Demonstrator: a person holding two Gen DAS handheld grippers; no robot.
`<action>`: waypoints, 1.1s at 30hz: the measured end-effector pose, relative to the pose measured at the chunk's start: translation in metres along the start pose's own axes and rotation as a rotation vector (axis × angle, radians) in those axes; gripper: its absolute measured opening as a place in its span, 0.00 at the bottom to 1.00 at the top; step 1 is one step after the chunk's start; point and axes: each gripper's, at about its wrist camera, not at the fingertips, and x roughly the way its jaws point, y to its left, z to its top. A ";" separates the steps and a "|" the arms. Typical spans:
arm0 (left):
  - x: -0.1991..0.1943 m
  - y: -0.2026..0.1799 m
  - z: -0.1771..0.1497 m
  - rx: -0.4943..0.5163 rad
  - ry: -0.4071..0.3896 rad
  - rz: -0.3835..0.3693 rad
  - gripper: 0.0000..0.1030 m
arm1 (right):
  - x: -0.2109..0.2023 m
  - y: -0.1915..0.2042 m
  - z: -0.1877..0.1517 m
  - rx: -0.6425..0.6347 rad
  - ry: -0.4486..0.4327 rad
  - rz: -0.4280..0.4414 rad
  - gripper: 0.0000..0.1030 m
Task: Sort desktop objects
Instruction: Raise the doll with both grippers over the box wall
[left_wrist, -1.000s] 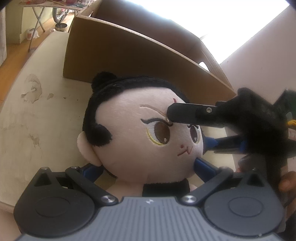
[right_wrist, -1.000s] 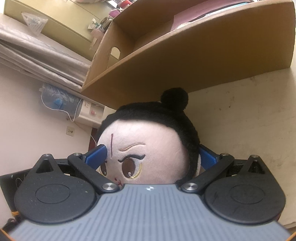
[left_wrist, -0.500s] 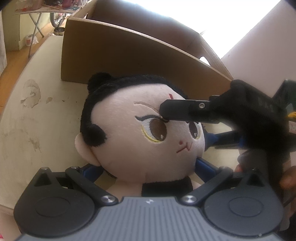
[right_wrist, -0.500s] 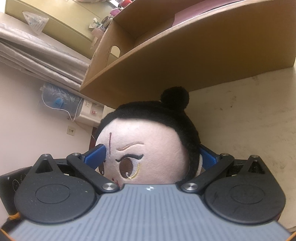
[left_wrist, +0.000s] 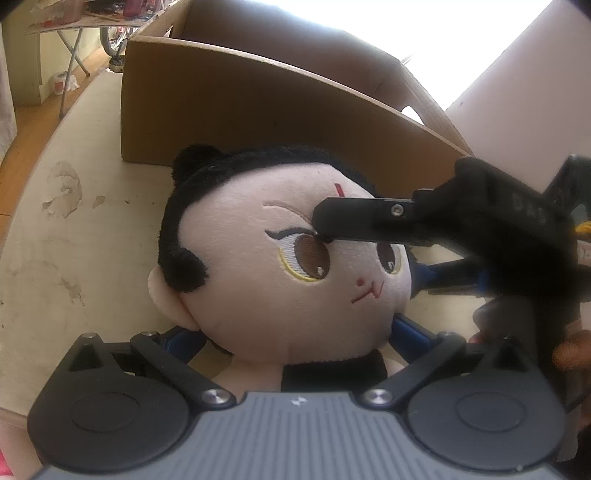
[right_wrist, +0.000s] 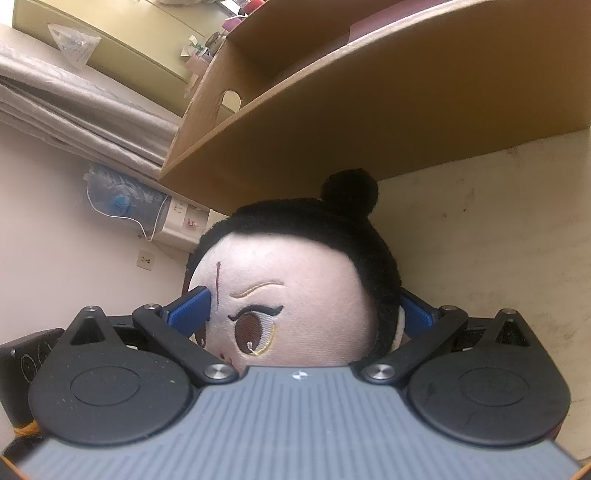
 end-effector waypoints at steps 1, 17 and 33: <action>0.000 0.001 0.001 0.000 0.001 0.002 1.00 | 0.001 0.000 0.000 0.002 0.000 0.003 0.99; -0.003 -0.001 0.007 0.035 0.016 0.049 1.00 | 0.000 -0.007 -0.004 0.030 -0.015 0.047 0.99; -0.010 -0.012 0.019 0.056 0.012 0.094 1.00 | -0.009 -0.006 -0.007 0.038 -0.010 0.076 0.99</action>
